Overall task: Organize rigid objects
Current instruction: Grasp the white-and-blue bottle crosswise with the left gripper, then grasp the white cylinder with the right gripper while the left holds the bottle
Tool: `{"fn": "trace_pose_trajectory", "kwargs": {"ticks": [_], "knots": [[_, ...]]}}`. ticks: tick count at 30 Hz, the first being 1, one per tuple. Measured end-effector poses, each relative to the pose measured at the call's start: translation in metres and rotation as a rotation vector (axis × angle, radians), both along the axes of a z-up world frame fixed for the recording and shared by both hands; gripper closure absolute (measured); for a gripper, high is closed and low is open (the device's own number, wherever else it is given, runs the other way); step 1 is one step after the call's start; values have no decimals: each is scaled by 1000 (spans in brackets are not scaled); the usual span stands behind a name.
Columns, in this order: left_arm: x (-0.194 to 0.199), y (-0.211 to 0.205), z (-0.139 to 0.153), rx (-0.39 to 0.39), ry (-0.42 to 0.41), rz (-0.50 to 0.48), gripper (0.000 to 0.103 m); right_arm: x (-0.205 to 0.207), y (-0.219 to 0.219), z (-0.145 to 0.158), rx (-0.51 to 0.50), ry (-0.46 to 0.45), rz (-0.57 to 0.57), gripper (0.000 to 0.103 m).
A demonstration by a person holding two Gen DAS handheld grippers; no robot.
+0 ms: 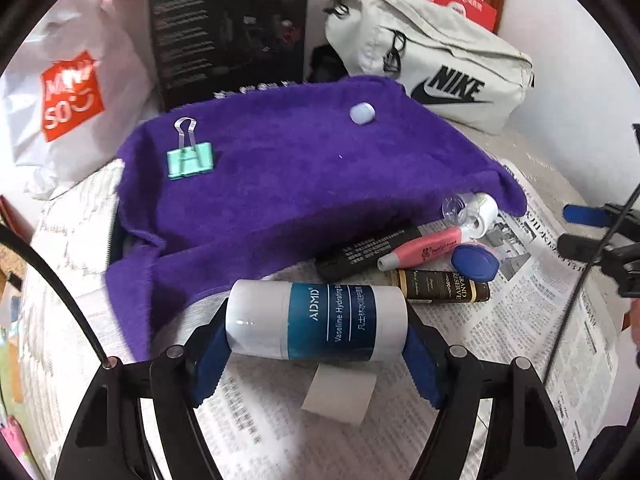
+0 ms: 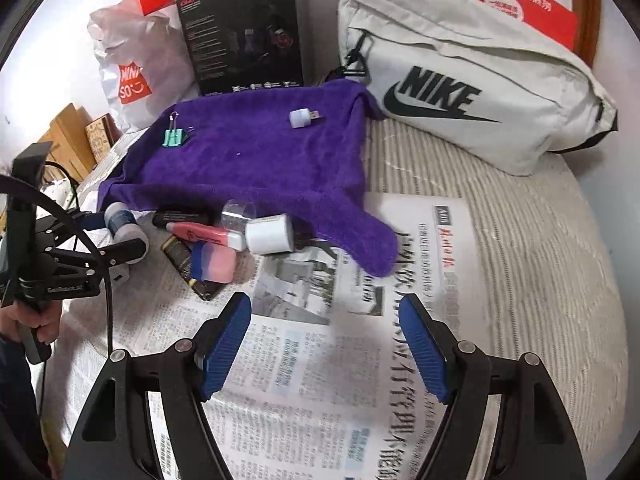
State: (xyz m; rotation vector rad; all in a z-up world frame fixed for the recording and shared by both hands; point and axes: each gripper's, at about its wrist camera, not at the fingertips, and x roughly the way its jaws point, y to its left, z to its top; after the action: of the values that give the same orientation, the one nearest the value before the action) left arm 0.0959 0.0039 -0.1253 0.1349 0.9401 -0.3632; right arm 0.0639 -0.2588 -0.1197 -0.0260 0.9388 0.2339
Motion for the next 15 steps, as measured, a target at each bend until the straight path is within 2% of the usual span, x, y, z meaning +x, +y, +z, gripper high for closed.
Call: {"fn": "trace_pose_trajectory", "kwargs": {"ticks": [4, 8, 15], "knots": [[-9, 16, 13, -37, -17, 40, 28, 10, 9, -6, -3, -4, 10, 27], [-14, 27, 18, -38, -27, 76, 28, 22, 16, -8, 16, -11, 17, 27], [-23, 55, 7, -73, -7, 166, 28, 42, 32, -13, -17, -38, 50, 27]]}}
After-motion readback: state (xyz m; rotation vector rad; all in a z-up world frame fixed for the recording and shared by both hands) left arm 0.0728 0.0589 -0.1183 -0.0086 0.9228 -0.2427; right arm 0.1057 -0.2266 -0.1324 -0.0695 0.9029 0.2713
